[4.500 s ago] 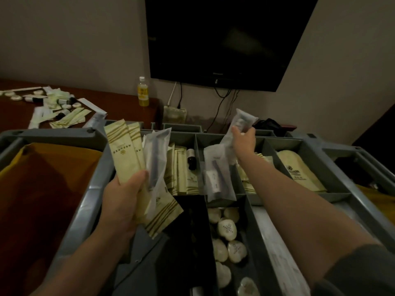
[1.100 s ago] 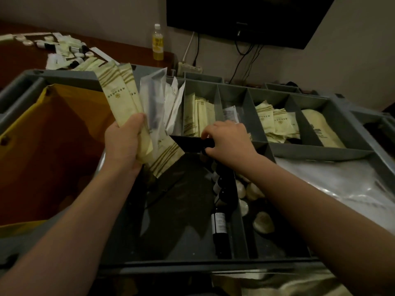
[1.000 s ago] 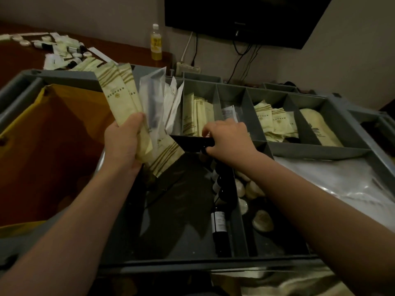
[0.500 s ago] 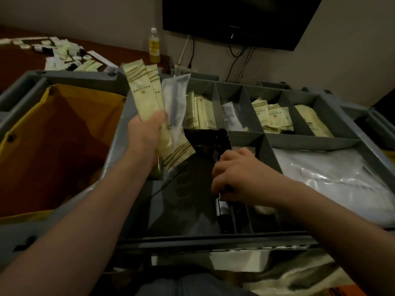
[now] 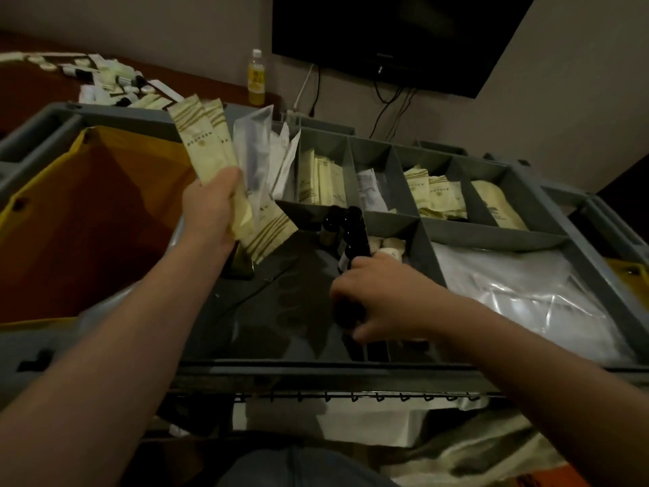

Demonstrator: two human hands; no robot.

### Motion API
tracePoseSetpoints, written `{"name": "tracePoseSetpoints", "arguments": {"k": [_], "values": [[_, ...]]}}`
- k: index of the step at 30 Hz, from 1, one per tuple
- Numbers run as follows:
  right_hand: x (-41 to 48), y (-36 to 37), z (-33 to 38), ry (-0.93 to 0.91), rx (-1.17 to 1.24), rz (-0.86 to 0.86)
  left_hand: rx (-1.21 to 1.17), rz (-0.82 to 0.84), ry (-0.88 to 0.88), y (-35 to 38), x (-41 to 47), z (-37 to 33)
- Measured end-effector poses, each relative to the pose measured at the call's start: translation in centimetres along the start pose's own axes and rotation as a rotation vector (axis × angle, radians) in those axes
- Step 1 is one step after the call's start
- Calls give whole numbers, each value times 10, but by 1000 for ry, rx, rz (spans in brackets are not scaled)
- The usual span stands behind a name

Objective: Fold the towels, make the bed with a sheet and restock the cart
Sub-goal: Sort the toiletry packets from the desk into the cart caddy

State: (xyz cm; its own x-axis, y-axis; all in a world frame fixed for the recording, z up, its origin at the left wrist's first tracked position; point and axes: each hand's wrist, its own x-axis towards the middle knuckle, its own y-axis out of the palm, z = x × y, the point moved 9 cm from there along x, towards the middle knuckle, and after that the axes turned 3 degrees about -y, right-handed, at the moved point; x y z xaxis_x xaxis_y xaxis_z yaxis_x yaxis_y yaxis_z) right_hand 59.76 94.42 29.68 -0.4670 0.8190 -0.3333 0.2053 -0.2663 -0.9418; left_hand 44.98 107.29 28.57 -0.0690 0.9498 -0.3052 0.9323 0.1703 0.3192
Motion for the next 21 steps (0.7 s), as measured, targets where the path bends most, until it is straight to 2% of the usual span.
{"name": "tracePoseSetpoints", "arguments": {"k": [3,10,13,21], "values": [[-25,-6,-25,228,210,-93,-5,-18,-3,-3,-1,1],[-44,15,-39,604,232,-125,1,1,21,0,1,1],[-43,21,-37,690,231,-181,4,13,29,1,1,1],[-44,15,-34,760,272,-315,5,43,33,4,0,1]]}}
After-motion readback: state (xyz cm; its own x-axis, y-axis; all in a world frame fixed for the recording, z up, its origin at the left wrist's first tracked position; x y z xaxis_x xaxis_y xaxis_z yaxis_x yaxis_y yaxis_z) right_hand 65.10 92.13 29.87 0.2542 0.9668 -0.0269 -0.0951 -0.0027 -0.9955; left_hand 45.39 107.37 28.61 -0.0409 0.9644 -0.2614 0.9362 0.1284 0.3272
